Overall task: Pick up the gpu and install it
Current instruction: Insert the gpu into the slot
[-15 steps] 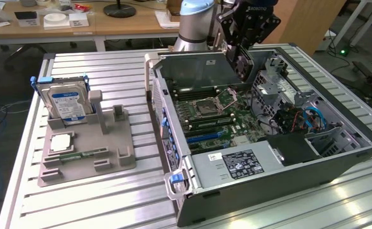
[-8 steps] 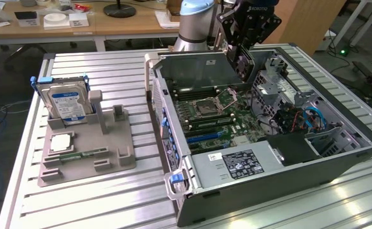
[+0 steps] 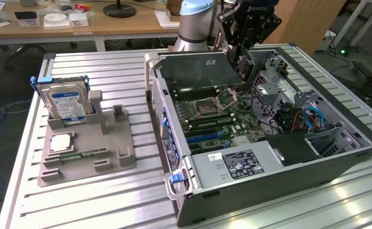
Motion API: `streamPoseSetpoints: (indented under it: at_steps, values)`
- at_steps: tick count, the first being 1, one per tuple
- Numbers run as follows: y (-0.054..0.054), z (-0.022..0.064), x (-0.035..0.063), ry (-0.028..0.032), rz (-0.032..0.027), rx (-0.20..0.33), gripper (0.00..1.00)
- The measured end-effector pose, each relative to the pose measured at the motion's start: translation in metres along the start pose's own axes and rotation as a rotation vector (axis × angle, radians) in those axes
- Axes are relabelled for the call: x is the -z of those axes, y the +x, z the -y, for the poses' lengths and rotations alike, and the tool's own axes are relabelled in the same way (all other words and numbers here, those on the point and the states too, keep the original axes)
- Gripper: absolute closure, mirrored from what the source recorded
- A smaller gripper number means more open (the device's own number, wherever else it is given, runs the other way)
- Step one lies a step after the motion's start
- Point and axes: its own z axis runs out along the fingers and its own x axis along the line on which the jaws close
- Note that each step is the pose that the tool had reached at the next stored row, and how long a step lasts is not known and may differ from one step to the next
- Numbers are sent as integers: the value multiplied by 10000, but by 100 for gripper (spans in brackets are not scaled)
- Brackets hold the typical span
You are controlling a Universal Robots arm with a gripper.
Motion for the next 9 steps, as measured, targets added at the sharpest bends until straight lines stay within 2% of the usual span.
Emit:
streamPoseSetpoints:
  at_steps: [9]
  values:
    - [0, 0, 0, -1, -13, 426, 73]
